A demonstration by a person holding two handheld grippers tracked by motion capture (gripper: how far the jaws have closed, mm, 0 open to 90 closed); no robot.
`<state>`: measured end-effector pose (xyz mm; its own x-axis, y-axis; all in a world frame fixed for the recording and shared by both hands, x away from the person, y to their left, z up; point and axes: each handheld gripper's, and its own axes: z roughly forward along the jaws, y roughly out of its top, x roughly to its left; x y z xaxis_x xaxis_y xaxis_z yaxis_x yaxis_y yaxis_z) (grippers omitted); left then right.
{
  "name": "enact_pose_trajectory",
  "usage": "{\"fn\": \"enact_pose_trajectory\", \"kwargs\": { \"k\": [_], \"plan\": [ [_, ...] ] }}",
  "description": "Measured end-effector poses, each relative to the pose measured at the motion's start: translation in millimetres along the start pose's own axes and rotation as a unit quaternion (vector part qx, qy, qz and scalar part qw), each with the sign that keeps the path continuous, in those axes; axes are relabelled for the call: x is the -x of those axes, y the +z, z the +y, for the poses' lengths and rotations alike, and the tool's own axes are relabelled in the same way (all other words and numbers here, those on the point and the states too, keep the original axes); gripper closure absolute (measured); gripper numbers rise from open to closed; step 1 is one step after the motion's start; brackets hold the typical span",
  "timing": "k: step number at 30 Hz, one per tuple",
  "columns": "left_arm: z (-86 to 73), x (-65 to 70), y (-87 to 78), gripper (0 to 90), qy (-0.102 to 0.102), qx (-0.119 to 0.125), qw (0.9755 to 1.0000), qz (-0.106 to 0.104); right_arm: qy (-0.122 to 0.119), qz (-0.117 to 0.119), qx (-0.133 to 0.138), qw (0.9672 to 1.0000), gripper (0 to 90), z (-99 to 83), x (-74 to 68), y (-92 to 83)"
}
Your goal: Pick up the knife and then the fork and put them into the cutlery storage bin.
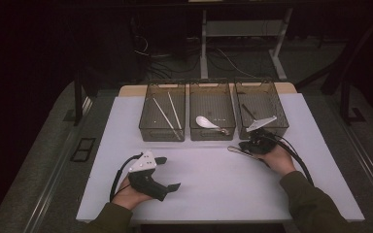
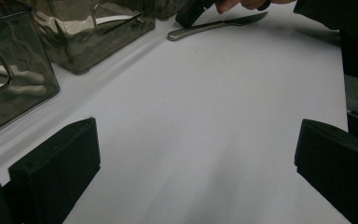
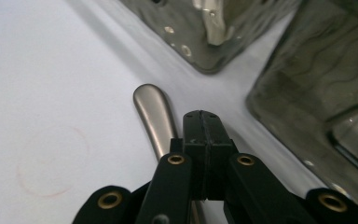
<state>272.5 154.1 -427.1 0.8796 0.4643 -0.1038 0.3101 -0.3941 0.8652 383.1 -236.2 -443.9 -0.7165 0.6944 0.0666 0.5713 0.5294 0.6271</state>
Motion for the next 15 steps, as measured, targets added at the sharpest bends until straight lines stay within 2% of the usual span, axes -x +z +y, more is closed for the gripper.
{"fn": "enact_pose_trajectory", "kwargs": {
  "k": [8, 15],
  "plan": [
    [0.2, -0.1, -0.5, 0.0, 0.002, 0.0, 1.0, 0.001, -0.021, 0.037, -0.002, 0.9991, 89.8, 1.3, -7.8, -4.6],
    [0.2, -0.3, -0.8, 0.0, 0.002, 0.001, 1.0, 0.001, -0.03, 0.039, -0.001, 0.9988, 88.5, 2.9, -7.1, -9.8]
  ]
}}
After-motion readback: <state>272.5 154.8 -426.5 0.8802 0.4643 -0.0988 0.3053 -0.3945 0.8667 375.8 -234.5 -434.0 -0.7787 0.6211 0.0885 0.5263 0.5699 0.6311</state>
